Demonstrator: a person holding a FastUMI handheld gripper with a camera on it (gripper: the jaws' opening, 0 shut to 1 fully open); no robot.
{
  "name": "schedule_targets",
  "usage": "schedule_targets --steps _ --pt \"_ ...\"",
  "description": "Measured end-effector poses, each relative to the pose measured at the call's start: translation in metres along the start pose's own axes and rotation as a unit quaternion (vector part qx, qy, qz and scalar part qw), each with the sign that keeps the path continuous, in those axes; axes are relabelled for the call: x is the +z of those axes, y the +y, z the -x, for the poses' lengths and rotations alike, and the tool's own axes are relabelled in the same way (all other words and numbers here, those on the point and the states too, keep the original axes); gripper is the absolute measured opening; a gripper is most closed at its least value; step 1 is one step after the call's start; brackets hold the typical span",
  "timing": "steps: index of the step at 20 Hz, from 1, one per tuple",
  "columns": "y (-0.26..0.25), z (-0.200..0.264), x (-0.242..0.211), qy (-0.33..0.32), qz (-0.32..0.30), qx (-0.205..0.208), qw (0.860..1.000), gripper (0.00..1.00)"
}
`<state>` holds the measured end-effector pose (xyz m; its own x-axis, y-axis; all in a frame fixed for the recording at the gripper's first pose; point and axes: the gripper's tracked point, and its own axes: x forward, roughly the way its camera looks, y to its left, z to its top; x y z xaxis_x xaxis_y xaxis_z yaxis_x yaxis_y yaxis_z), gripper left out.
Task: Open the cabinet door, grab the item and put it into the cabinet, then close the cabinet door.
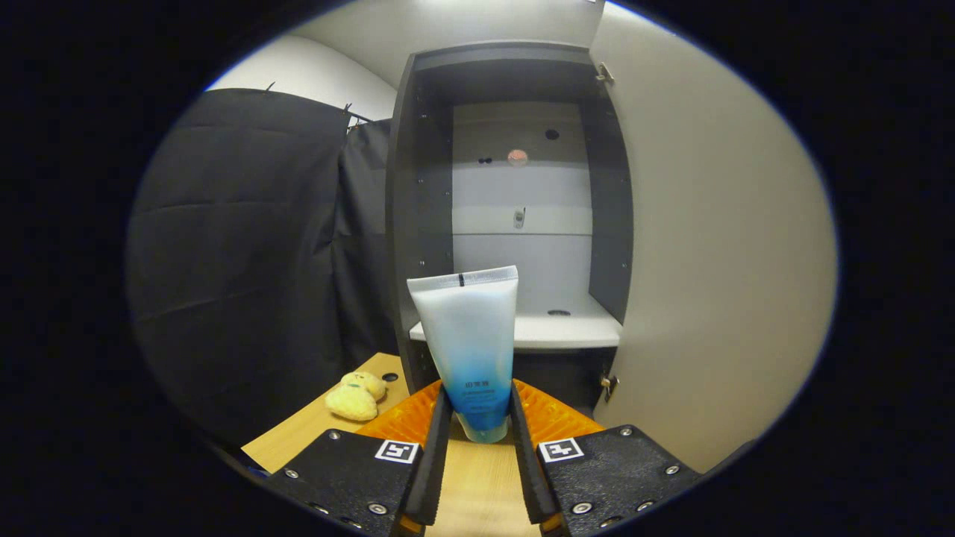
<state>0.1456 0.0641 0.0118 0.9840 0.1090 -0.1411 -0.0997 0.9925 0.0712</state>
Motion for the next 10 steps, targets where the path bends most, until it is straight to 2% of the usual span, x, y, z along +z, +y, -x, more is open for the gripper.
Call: schedule_targets --steps 5,7,10 --pt "-0.027 -0.115 0.048 -0.041 0.008 -0.013 0.999 0.44" --pt "-0.037 -0.156 0.051 -0.042 0.002 -0.024 0.999 0.45" --pt "-0.055 -0.204 0.040 -0.036 0.027 -0.045 0.998 0.45"
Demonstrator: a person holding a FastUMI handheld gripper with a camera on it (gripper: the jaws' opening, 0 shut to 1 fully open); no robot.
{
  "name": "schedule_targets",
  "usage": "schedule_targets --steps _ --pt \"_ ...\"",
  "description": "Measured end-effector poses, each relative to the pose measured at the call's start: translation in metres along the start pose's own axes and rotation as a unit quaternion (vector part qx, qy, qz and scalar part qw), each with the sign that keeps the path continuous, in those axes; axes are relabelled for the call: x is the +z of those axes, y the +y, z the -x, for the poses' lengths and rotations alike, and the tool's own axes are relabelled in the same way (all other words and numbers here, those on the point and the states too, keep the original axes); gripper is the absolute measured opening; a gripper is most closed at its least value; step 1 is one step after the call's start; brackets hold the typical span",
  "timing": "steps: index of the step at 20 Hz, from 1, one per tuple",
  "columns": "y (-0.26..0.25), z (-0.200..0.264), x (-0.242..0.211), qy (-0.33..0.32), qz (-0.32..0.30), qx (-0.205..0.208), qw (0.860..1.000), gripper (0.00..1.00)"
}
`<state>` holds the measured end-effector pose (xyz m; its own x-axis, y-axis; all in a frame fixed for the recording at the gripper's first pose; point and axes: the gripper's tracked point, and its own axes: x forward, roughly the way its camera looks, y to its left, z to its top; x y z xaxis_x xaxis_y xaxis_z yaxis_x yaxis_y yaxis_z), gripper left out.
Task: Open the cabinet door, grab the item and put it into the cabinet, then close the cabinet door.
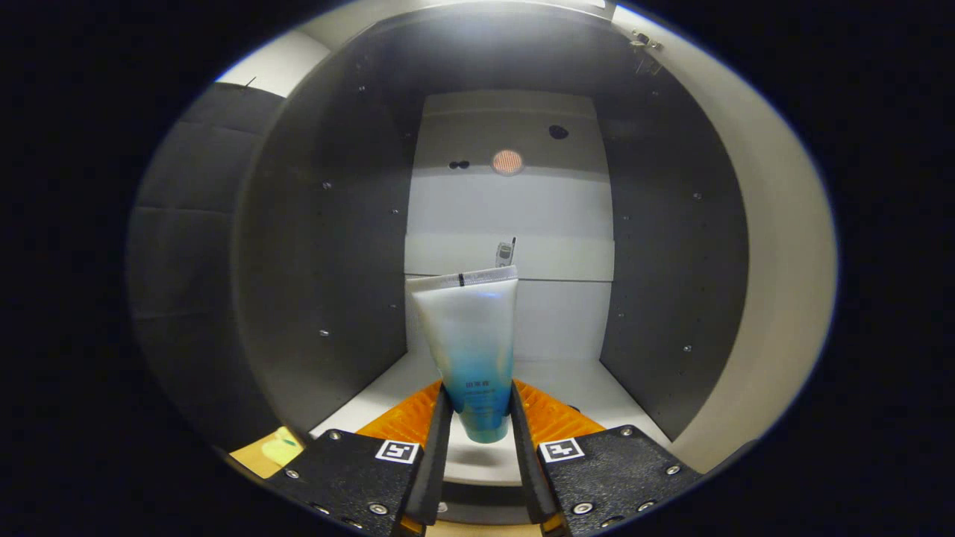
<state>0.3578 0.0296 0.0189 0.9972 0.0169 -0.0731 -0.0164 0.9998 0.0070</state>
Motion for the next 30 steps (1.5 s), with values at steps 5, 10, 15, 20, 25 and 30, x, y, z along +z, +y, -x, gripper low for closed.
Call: schedule_targets --steps 5,10,15,20,25,30 --pt "-0.009 -0.028 -0.033 0.022 -0.036 -0.013 0.999 0.45" --pt "-0.009 -0.029 -0.051 0.025 -0.041 -0.008 0.999 0.48" --pt "-0.002 -0.005 -0.043 0.013 -0.031 -0.008 0.999 0.71" --pt "0.008 0.055 -0.018 0.000 -0.038 -0.013 0.999 0.92" --pt "0.021 0.141 -0.007 0.002 -0.037 -0.013 0.999 0.93" --pt "0.027 0.222 0.009 -0.002 -0.039 -0.029 0.999 0.93"
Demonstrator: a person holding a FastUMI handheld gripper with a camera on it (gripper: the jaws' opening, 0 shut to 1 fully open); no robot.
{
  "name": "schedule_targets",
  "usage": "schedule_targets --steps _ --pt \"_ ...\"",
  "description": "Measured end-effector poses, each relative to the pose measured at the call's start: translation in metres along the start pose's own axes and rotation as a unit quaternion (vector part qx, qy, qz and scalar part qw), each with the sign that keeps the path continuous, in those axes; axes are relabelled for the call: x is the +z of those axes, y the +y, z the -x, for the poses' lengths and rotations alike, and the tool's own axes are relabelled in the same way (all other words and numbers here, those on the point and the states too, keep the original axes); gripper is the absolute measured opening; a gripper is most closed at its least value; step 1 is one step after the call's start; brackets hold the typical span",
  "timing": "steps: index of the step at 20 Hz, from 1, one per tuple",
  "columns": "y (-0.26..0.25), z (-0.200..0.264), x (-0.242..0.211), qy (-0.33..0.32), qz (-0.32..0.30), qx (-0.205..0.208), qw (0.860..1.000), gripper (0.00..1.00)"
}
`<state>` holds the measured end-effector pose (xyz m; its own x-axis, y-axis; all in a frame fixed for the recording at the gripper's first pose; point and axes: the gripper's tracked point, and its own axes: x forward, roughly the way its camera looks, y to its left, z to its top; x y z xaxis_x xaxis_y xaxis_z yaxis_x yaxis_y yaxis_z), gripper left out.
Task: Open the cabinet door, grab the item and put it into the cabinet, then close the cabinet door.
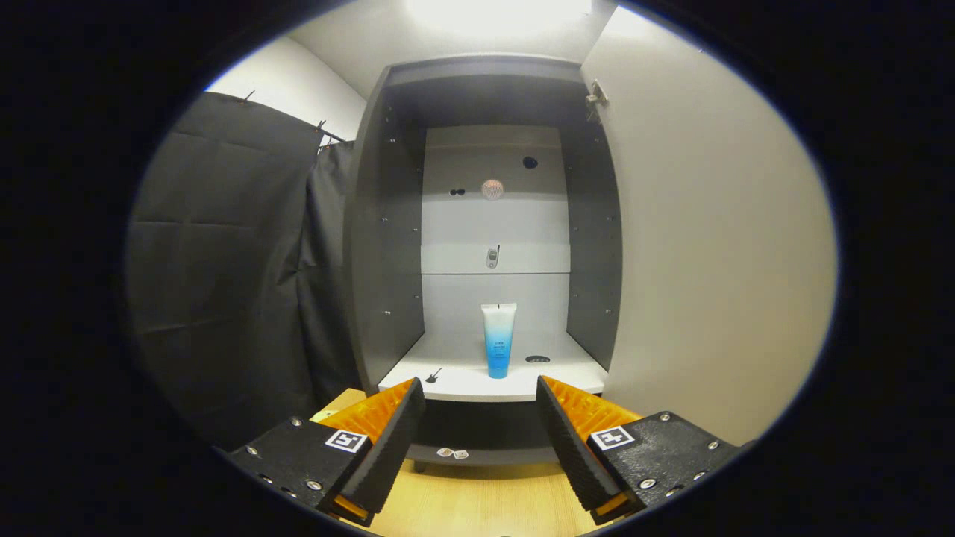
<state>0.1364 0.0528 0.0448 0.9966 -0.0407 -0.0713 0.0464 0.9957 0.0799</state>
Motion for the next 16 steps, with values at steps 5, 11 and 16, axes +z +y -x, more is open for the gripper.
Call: schedule_targets --steps 5,11,16 --pt "0.009 0.075 0.002 -0.002 -0.009 0.010 1.000 0.93" --pt "0.009 0.158 -0.020 0.028 -0.009 0.023 0.999 0.93" --pt "-0.045 0.200 -0.019 0.029 -0.006 -0.006 1.000 0.93"
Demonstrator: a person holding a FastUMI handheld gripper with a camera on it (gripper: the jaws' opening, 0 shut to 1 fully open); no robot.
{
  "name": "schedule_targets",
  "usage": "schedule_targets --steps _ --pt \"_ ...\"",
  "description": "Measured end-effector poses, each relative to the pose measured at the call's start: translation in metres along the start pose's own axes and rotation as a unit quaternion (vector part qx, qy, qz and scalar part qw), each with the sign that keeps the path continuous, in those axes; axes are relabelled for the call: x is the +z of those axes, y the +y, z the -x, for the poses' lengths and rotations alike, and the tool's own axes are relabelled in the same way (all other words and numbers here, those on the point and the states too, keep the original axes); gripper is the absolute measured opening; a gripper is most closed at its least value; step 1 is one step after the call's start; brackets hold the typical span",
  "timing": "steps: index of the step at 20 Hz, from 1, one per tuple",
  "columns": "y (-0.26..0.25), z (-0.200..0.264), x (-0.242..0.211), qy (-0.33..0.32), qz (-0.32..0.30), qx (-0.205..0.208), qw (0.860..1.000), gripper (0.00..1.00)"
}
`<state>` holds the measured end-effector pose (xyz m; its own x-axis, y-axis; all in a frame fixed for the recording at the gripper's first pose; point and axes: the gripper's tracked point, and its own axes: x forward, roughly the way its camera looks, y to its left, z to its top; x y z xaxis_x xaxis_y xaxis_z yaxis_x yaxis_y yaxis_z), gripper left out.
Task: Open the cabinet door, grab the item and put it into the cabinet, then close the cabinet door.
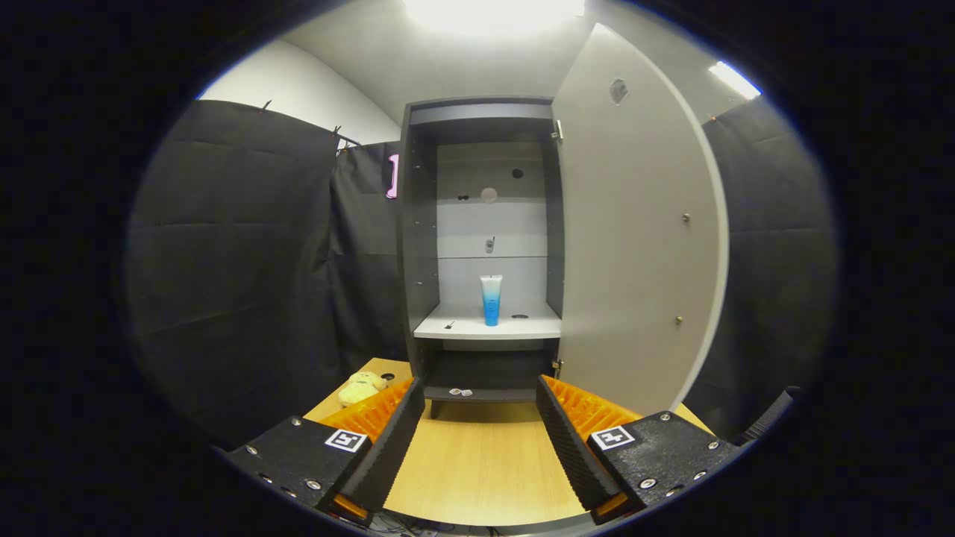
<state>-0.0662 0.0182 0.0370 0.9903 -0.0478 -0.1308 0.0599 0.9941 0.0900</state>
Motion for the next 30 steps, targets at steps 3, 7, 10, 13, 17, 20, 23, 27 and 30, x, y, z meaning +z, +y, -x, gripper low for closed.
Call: schedule_targets --steps 3,7,10,13,17,20,23,27,30 --pt "-0.068 0.023 0.006 -0.005 0.000 -0.052 0.999 0.93" --pt "-0.157 0.055 0.016 -0.007 0.001 -0.124 0.992 0.93" --pt "-0.203 0.065 0.026 -0.013 -0.003 -0.150 0.989 0.93" --pt "-0.240 0.044 0.040 -0.023 -0.005 -0.150 0.988 0.93" --pt "-0.264 -0.004 0.047 -0.026 -0.005 -0.129 0.991 0.93" --pt "-0.265 -0.030 0.050 -0.025 0.008 -0.113 0.993 0.93" --pt "-0.253 -0.042 0.044 -0.020 0.025 -0.090 0.995 0.93" --pt "-0.251 -0.043 0.042 -0.023 0.038 -0.092 0.995 0.92" --pt "-0.244 -0.043 0.042 -0.026 0.045 -0.108 0.993 0.91"
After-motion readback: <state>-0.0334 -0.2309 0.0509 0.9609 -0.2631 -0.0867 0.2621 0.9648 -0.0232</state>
